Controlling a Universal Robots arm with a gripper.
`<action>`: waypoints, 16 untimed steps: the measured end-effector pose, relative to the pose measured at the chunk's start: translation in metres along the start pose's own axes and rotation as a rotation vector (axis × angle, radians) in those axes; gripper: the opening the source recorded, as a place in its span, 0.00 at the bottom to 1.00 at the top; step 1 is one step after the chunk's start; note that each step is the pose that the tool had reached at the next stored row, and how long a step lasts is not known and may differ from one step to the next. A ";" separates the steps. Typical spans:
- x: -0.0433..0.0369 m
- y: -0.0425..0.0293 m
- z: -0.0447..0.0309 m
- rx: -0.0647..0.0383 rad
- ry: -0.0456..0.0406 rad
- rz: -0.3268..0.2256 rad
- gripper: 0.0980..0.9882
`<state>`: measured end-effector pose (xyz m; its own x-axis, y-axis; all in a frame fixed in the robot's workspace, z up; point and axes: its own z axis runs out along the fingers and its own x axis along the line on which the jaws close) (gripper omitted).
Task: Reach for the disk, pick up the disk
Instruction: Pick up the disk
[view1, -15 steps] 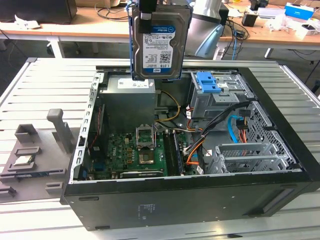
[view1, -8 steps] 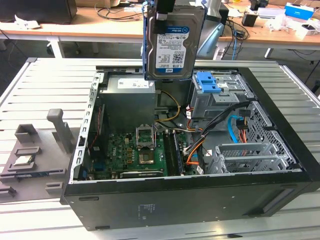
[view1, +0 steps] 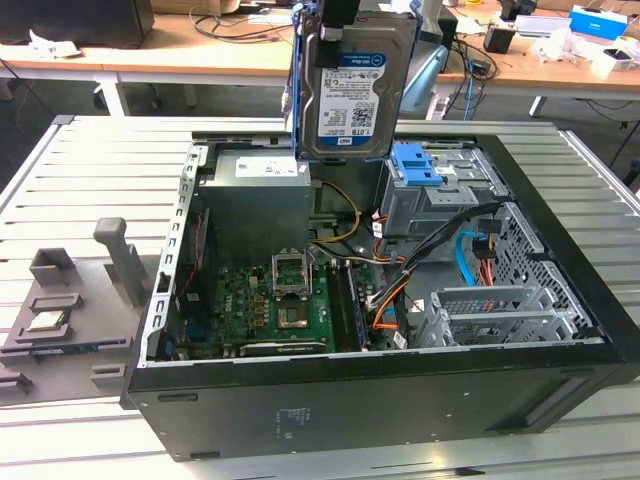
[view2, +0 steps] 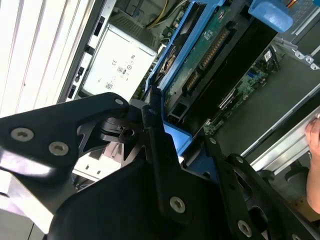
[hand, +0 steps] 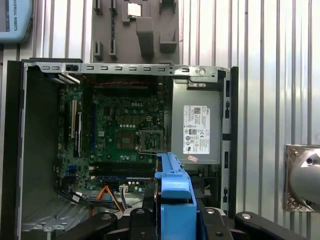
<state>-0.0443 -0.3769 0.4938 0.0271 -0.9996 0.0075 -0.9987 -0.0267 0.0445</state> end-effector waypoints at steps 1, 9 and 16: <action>0.0007 -0.0001 0.0000 0.000 0.0000 0.000 0.30; 0.0093 0.0002 0.0001 0.000 0.0000 0.000 0.30; 0.0128 0.0004 0.0002 0.000 -0.0001 0.000 0.30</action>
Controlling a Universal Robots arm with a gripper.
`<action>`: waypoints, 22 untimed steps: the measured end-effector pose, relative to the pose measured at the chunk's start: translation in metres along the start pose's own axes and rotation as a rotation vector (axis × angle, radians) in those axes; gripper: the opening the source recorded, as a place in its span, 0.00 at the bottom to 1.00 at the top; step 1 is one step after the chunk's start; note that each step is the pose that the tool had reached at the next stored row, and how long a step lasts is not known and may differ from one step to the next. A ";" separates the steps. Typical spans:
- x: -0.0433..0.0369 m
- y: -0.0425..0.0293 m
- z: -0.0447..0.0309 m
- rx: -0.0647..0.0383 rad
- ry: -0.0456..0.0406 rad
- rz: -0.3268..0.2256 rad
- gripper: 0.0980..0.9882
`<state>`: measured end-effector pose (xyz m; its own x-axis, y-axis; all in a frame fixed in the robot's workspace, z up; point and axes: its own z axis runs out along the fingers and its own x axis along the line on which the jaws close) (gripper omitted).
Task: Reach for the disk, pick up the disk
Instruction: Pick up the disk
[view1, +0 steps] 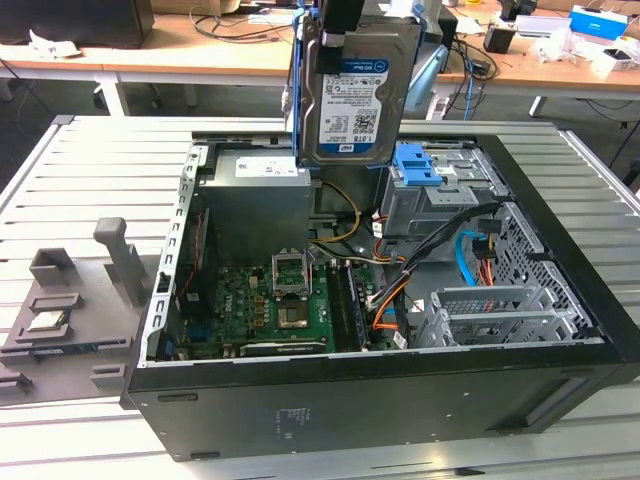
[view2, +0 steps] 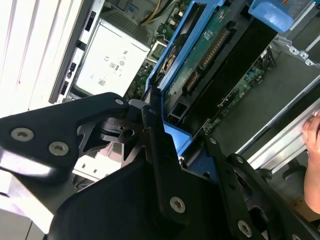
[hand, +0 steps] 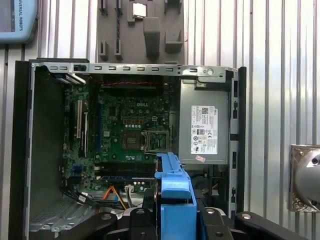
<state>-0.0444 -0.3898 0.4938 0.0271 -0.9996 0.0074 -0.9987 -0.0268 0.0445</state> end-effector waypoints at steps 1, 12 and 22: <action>0.0003 0.0000 -0.0001 0.000 0.0002 0.000 0.30; 0.0038 0.0001 0.0000 0.000 0.0002 0.000 0.30; 0.0117 0.0003 0.0001 0.000 0.0002 0.000 0.30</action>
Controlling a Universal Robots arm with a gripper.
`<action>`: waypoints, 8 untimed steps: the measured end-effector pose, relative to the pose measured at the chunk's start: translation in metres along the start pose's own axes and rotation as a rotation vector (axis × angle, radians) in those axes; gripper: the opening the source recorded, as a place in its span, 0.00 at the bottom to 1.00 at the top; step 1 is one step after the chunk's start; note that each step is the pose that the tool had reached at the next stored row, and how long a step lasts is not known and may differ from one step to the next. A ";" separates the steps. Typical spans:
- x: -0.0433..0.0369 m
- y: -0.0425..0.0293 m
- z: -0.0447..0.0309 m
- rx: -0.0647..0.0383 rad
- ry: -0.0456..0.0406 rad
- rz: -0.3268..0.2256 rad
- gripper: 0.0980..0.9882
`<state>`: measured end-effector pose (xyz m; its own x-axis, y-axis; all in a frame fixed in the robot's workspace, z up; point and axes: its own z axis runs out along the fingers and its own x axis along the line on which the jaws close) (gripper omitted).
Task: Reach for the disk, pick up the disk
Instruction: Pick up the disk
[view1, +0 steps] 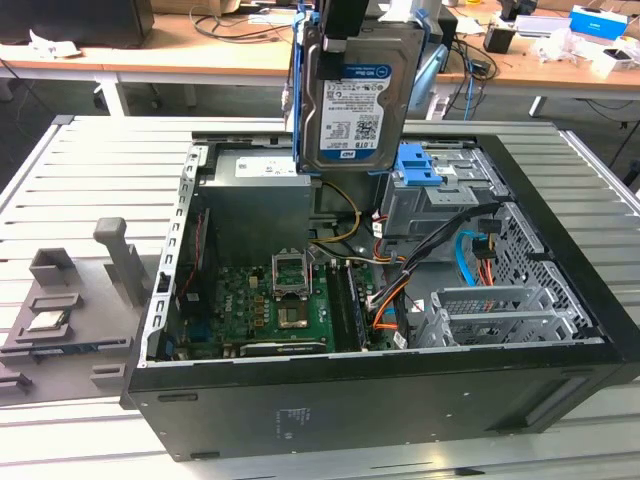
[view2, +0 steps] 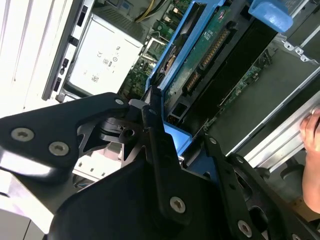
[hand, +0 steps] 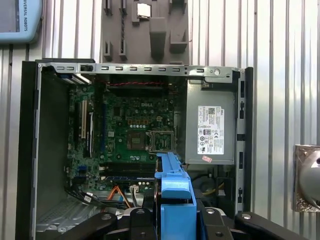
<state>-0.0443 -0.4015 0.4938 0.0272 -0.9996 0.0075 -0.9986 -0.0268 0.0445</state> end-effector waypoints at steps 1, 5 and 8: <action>0.0008 0.0000 0.0000 0.000 0.0000 0.000 0.30; 0.0036 0.0001 0.0000 0.000 0.0000 0.000 0.30; 0.0059 0.0002 0.0001 0.000 0.0000 0.000 0.30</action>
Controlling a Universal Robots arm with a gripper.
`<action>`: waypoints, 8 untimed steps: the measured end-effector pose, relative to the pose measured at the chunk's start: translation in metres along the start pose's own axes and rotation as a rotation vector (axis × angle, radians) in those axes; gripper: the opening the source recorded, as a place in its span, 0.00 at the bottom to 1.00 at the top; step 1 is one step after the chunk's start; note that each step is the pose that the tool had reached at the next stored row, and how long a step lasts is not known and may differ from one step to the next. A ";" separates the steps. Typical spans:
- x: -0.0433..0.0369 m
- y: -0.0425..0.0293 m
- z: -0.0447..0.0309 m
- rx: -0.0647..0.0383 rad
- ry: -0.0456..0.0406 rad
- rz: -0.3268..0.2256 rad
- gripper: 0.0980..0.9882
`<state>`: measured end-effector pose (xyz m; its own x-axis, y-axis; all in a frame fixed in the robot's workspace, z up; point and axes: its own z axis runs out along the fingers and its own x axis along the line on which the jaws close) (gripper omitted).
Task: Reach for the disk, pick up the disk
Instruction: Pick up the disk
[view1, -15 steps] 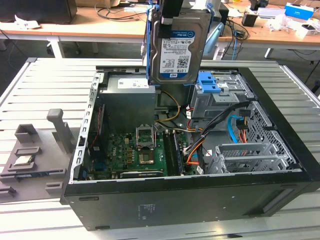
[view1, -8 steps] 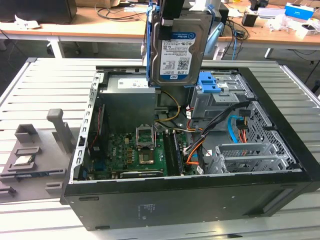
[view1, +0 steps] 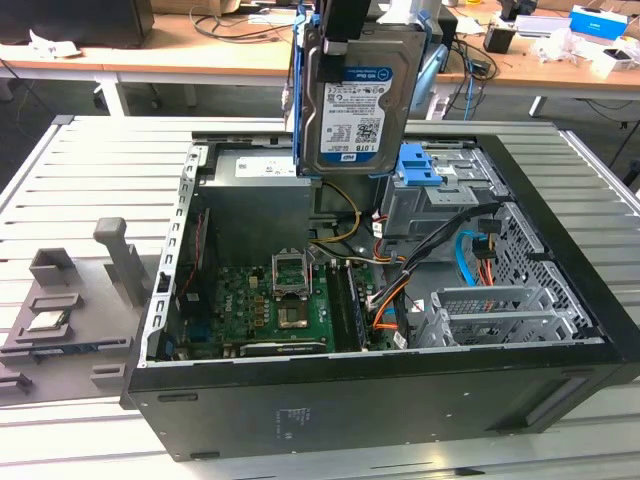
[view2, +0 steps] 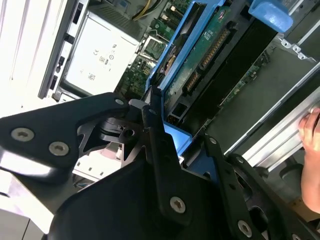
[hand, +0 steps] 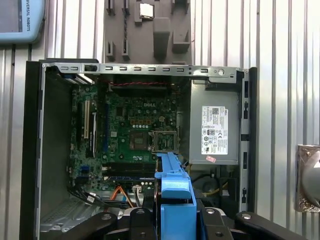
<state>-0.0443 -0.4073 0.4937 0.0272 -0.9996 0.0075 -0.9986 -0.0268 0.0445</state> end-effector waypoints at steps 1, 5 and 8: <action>0.0015 0.0000 0.0000 0.000 0.0001 0.000 0.30; 0.0048 0.0001 0.0001 0.000 0.0000 0.000 0.30; 0.0079 0.0002 0.0001 0.000 0.0000 0.000 0.30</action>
<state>-0.0443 -0.4152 0.4937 0.0271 -0.9996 0.0075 -0.9986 -0.0268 0.0446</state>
